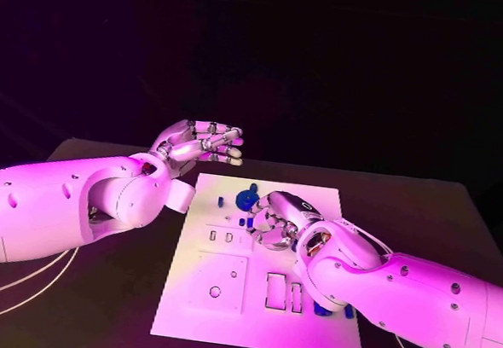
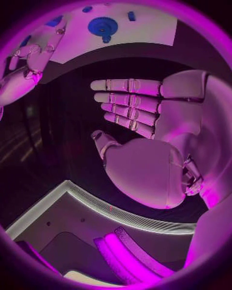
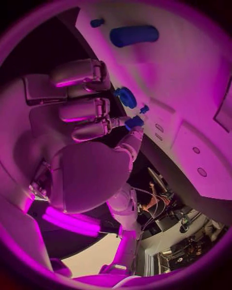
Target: Assemble the parts on the task board
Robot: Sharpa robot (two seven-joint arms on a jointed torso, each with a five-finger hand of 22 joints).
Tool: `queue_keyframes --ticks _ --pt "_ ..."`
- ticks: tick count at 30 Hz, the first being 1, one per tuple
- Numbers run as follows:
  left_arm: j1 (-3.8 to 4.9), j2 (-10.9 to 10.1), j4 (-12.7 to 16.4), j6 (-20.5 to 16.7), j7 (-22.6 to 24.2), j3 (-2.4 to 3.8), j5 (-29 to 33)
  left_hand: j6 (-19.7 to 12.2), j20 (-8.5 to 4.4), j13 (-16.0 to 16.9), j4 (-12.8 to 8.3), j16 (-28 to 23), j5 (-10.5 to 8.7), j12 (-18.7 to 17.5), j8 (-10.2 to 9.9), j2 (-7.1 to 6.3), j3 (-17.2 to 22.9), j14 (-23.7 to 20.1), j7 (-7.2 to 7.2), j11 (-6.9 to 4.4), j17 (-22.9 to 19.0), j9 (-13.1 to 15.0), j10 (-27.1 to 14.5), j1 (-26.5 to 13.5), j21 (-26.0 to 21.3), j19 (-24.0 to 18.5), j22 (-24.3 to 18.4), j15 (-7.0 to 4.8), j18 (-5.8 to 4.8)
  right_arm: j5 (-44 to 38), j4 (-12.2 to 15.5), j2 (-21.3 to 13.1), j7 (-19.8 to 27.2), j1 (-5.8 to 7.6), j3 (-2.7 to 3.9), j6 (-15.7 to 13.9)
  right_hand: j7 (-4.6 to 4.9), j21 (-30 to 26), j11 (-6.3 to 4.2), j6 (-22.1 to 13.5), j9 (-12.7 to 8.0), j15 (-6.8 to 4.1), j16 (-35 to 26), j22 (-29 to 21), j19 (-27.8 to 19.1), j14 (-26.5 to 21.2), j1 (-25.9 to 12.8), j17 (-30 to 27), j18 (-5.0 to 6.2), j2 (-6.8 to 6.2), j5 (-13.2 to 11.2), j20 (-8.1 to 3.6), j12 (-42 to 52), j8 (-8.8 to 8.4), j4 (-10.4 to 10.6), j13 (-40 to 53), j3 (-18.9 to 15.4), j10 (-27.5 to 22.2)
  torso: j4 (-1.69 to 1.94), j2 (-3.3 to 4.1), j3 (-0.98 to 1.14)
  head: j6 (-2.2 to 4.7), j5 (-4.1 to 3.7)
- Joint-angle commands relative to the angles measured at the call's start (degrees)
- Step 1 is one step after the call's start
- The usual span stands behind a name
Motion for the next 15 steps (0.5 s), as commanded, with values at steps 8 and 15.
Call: queue_keyframes --ticks 8,15 --pt "0.03 0.24 0.11 1.13 -0.09 0.01 0.20 -0.49 -0.01 0.05 -0.03 0.27 0.19 -0.12 -0.27 0.20 0.16 -0.27 2.31 0.01 0.05 0.09 -0.52 -0.36 0.30 -0.43 0.05 0.05 0.49 -5.02 -1.39 2.72 -1.62 -1.71 -0.30 0.71 -0.27 -0.38 -0.42 0.44 0.51 -0.46 -0.16 14.60 5.48 5.42 -0.23 12.78 -0.62 -0.04 0.30 -0.52 -0.23 0.33 -0.36 8.35 0.17 0.06 0.00 0.05 -0.01 -0.73 0.45" --pt "0.03 0.33 0.12 1.15 -0.12 0.01 0.20 -0.49 -0.01 0.05 -0.03 0.27 0.19 -0.12 -0.27 0.20 0.16 -0.27 2.31 0.01 0.05 0.09 -0.52 -0.36 0.30 -0.43 0.05 0.05 0.49 -5.63 -1.87 3.99 -1.67 -2.33 -0.40 0.92 -0.27 -0.38 -0.42 0.44 0.51 -0.46 -0.16 14.60 5.48 5.42 -0.23 12.78 -0.62 -0.04 0.30 -0.52 -0.23 0.33 -0.36 8.35 0.17 0.06 -0.09 0.11 0.07 -0.76 1.09"
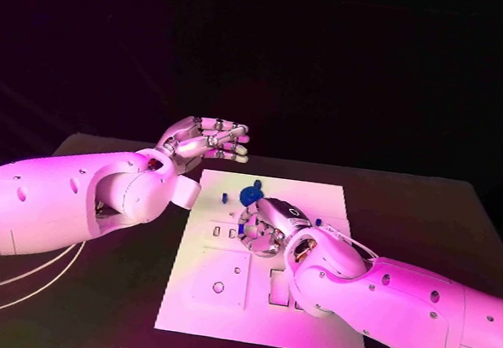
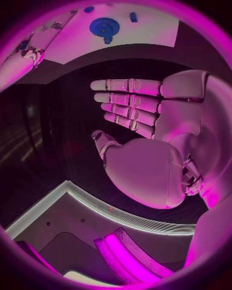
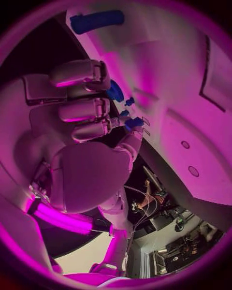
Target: Assemble the parts on the task board
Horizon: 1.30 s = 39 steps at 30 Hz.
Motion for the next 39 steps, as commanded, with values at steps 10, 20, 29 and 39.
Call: queue_keyframes --ticks 10,20,29,39 --pt "0.05 0.24 0.18 1.04 0.19 0.03 0.20 -0.49 -0.01 0.06 -0.03 0.27 0.19 -0.12 -0.27 0.20 0.16 -0.27 2.31 0.01 0.06 0.10 -0.52 -0.36 0.31 -0.44 0.06 0.05 0.49 -3.09 -1.16 1.46 -0.84 -0.83 -0.15 1.49 -0.14 -0.25 -0.42 0.39 0.56 -0.50 -0.15 14.71 5.59 5.43 -0.50 12.81 -0.66 -0.39 0.40 -0.58 -0.26 0.45 -0.33 8.34 -0.10 0.06 -0.04 -0.06 -0.04 -0.55 0.16" --pt "0.05 0.18 0.24 1.11 0.20 0.04 0.19 -0.49 -0.01 0.06 -0.03 0.27 0.19 -0.12 -0.27 0.20 0.16 -0.27 2.31 0.01 0.06 0.10 -0.52 -0.36 0.31 -0.44 0.06 0.05 0.49 -3.29 -1.69 1.88 -1.16 -1.04 -0.22 1.74 -0.10 -0.30 -0.39 0.21 0.59 -0.49 -0.16 14.68 5.55 5.43 -0.89 12.79 -0.65 -0.74 0.34 -0.60 -0.34 0.47 -0.33 8.28 -0.26 0.01 -0.06 -0.06 0.03 -0.61 0.14" --pt "0.05 0.07 0.23 1.12 0.15 0.04 0.19 -0.49 -0.01 0.06 -0.03 0.27 0.19 -0.12 -0.27 0.20 0.16 -0.27 2.31 0.01 0.06 0.10 -0.52 -0.36 0.31 -0.44 0.06 0.05 0.49 -4.00 -2.27 2.00 -1.69 -1.14 -0.26 1.69 -0.02 -0.42 -0.32 -0.13 0.60 -0.45 -0.22 14.59 5.47 5.41 -1.52 12.69 -0.61 -1.37 0.02 -0.59 -0.49 0.45 -0.29 8.17 -0.57 -0.11 -0.02 -0.03 0.02 -0.59 0.09" --pt "0.05 0.03 0.18 1.18 0.14 0.04 0.15 -0.48 0.01 0.06 -0.08 0.43 0.20 -0.11 -0.26 0.24 0.16 -0.40 2.30 0.00 0.26 0.15 -0.51 -0.36 0.51 -0.59 0.18 0.04 0.51 -4.61 -2.61 2.18 -1.65 -1.27 -0.27 1.32 0.06 -0.57 -0.26 -0.49 0.57 -0.41 -0.29 14.49 5.35 5.37 -1.90 12.52 -0.57 -2.02 -0.23 -0.56 -1.11 0.38 -0.35 7.61 -0.80 -0.65 -0.05 -0.05 0.02 -0.49 -0.02"
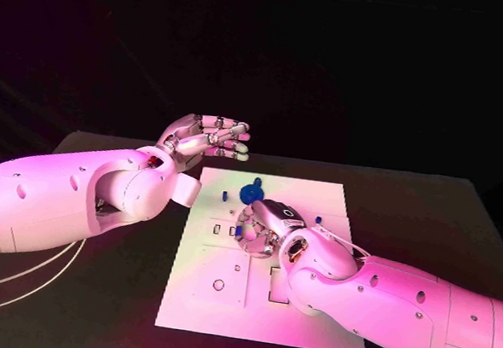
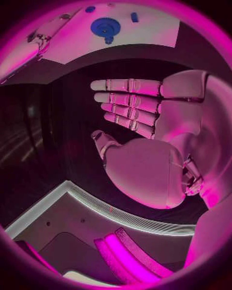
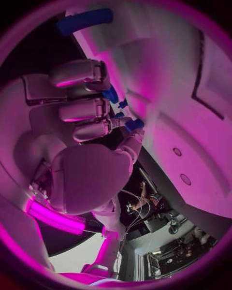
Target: Assemble the parts on the task board
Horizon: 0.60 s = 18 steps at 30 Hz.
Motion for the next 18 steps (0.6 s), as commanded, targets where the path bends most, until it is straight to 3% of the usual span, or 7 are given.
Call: queue_keyframes --ticks 1,11,18 --pt "0.04 0.06 0.10 1.02 0.33 0.04 0.15 -0.48 0.01 0.08 -0.09 0.20 0.19 -0.11 -0.26 0.24 0.16 -0.40 2.30 0.00 0.05 0.05 -0.51 -0.36 0.11 -0.59 0.05 0.04 0.51 -1.27 -0.09 0.09 -0.23 -0.15 -0.06 0.40 0.03 -0.33 0.04 -0.42 -0.10 -0.41 -0.29 14.51 5.56 5.37 -0.24 12.48 -0.57 -0.34 -0.27 -0.36 -0.29 0.13 0.05 7.57 -0.37 -0.34 -0.01 0.02 0.00 0.03 -0.01" --pt "0.04 0.03 0.08 1.11 0.24 0.04 0.14 -0.48 0.01 0.08 -0.12 0.23 0.19 -0.10 -0.25 0.23 0.17 -0.42 2.30 0.00 0.08 0.06 -0.50 -0.33 0.15 -0.61 0.07 0.04 0.52 -1.49 -0.34 0.02 -0.10 -0.18 -0.06 0.18 0.42 -0.57 0.36 -1.62 -0.34 -0.18 -0.37 14.35 5.38 5.34 -0.92 12.33 -0.50 -1.20 -0.61 -0.21 -0.94 -0.37 0.15 7.03 -0.62 -0.92 -0.04 0.02 0.01 0.08 -0.02" --pt "0.04 0.05 0.06 1.17 0.20 0.04 0.14 -0.48 0.01 0.08 -0.12 0.23 0.19 -0.10 -0.25 0.23 0.17 -0.42 2.30 0.00 0.08 0.06 -0.50 -0.33 0.15 -0.61 0.07 0.04 0.52 -1.50 -0.39 -0.03 0.41 -0.19 -0.07 0.40 1.16 -0.89 0.99 -3.80 -0.95 0.34 -0.45 14.14 5.15 5.30 -1.34 12.17 -0.41 -2.27 -1.05 0.20 -1.91 -1.60 0.12 6.19 -0.82 -1.81 0.00 0.02 0.01 0.11 -0.16"
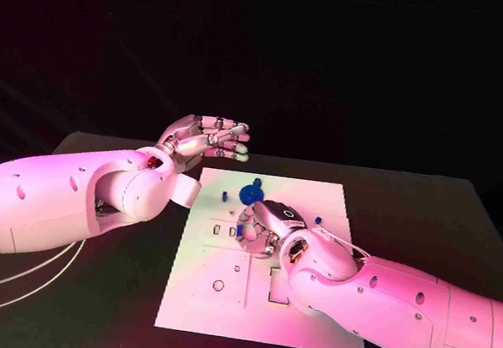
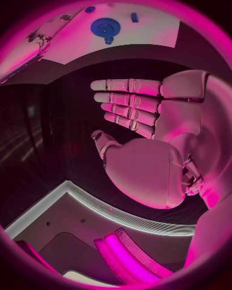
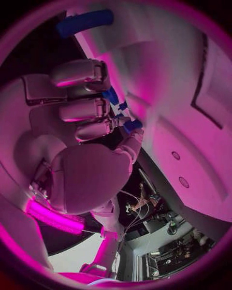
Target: Assemble the parts on the task board
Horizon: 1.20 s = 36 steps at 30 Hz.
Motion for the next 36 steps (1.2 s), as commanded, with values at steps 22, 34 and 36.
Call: queue_keyframes --ticks 22,34,36 --pt "0.04 -0.17 -0.95 1.97 -5.39 0.04 -3.85 -0.56 -0.69 0.59 0.36 4.18 0.21 0.73 -0.29 0.08 -0.48 2.58 2.20 -0.47 2.36 0.25 0.91 -1.32 2.60 0.90 1.37 -0.73 0.76 1.86 2.46 -3.65 7.20 0.30 0.13 -6.32 1.34 -0.92 1.28 -3.91 -3.79 1.50 -0.41 13.79 4.75 5.19 4.64 11.79 -0.23 0.58 -7.22 1.40 -1.34 -3.89 5.61 5.13 -16.17 -1.60 -0.04 -0.18 0.04 -0.09 -0.24" --pt "0.12 -0.47 -3.98 11.62 -24.96 0.06 -24.70 -2.86 -5.72 22.91 7.97 55.38 0.37 35.12 16.48 0.58 -5.65 21.70 -1.67 -5.00 43.34 10.17 -1.48 -2.05 36.63 9.67 25.74 -5.63 -0.10 20.16 7.57 -13.32 20.51 4.36 0.82 -7.96 1.50 -5.56 1.43 -3.93 -4.32 1.64 -1.39 11.13 1.66 4.65 7.82 9.82 1.00 1.74 -4.50 1.57 -2.89 -3.85 6.65 3.67 -16.26 -3.36 -0.49 -1.43 0.13 -0.44 0.15" --pt "0.16 -0.45 -4.16 12.62 -28.04 0.07 -27.69 -3.30 -6.01 25.81 8.34 58.58 0.30 39.70 18.07 1.29 -5.94 24.78 -1.91 -5.32 47.89 11.16 -2.77 -2.67 42.11 13.00 32.91 -5.90 -1.14 22.13 8.51 -14.93 20.75 5.01 0.87 -7.66 1.47 -5.60 1.40 -3.83 -4.31 1.62 -1.41 11.11 1.63 4.64 7.87 9.79 1.01 1.76 -4.28 1.56 -2.89 -3.75 6.71 3.66 -16.19 -3.37 -0.55 -1.72 0.18 -0.58 0.37"
